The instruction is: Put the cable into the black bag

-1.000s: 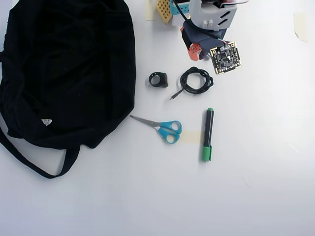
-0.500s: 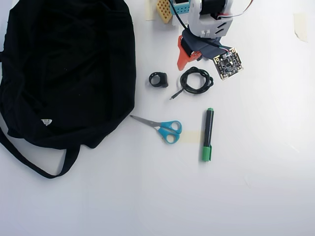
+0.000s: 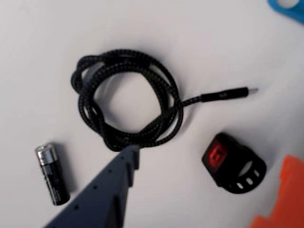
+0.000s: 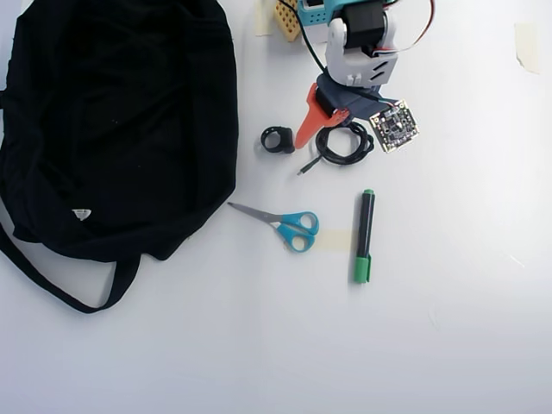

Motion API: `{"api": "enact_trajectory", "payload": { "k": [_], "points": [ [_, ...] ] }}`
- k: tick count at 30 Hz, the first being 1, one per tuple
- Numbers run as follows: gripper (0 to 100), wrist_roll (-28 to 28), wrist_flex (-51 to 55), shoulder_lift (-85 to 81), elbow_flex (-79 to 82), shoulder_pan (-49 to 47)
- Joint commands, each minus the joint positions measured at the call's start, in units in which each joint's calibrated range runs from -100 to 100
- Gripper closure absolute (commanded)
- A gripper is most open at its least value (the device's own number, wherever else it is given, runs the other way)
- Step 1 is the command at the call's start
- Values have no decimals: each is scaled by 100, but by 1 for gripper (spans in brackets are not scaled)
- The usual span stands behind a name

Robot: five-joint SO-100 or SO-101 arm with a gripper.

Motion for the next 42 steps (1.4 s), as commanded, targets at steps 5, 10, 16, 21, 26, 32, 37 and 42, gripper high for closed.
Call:
{"api": "enact_trajectory", "payload": {
  "k": [5, 10, 16, 21, 26, 32, 37, 42],
  "points": [
    [62, -74, -215, 146, -29, 13],
    [62, -105, -223, 486, -263, -17],
    [62, -351, -223, 743, -353, -152],
    [62, -399, -430, 934, -353, -204],
    [62, -488, -697, 1167, -353, -204],
    [62, -629, -706, 1357, -344, -189],
    [62, -687, -706, 1357, -335, -189],
    [62, -703, -706, 1357, -344, -211]
  ]
}}
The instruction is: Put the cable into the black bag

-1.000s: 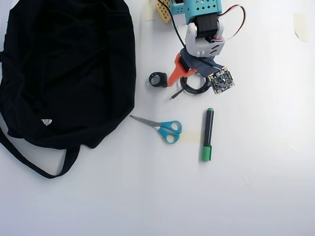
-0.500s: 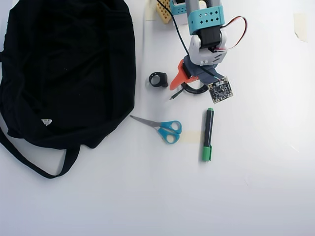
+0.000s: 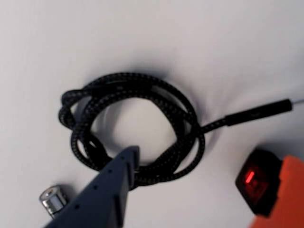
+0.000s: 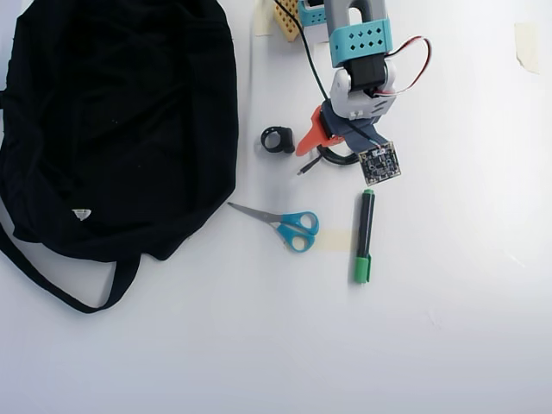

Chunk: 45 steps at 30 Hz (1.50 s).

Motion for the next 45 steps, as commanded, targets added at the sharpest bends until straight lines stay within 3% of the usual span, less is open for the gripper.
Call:
{"api": "enact_trajectory", "payload": {
  "k": [1, 45],
  "points": [
    [62, -70, -70, -29, -226, -57],
    [62, -154, -690, 1033, -136, -57]
  ]
}}
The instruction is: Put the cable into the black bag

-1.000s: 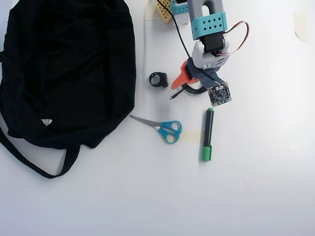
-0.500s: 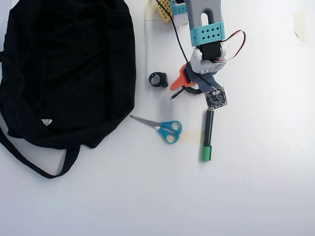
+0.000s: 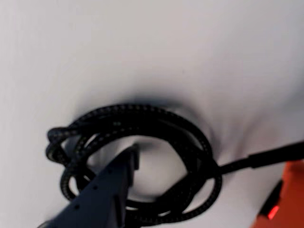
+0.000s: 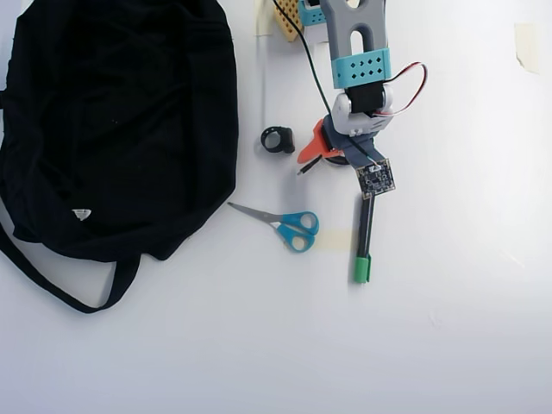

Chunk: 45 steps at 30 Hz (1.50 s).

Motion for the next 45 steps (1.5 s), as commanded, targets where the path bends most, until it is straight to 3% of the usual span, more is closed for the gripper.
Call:
{"api": "enact_trajectory", "payload": {
  "k": [1, 6, 11, 19, 45],
  "points": [
    [62, -13, -89, 20, -73, 2],
    [64, 3, -89, 20, -73, 2],
    [82, 29, -98, 12, -109, 2],
    [98, 29, -365, 12, -73, -6],
    [98, 134, 40, -129, -630, -126]
  ]
}}
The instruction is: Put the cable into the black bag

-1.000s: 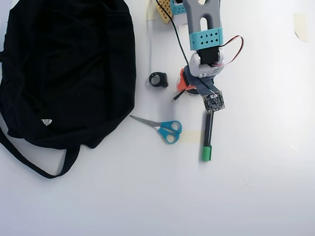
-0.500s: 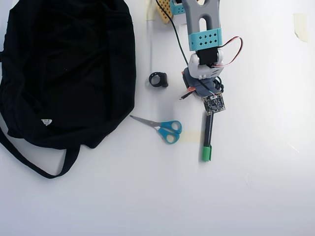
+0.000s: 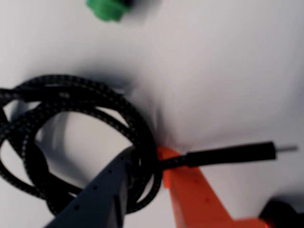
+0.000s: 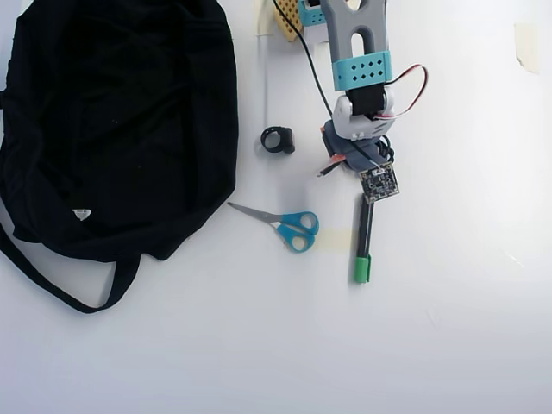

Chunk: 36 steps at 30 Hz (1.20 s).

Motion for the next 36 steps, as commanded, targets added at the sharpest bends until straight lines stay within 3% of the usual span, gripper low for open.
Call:
{"api": "enact_trajectory", "payload": {
  "k": [1, 16, 36],
  "points": [
    [98, 106, 453, -162, -533, -82],
    [98, 567, 2727, -278, -2393, 31],
    [98, 520, 3157, -1805, -2528, 1347]
  ]
}}
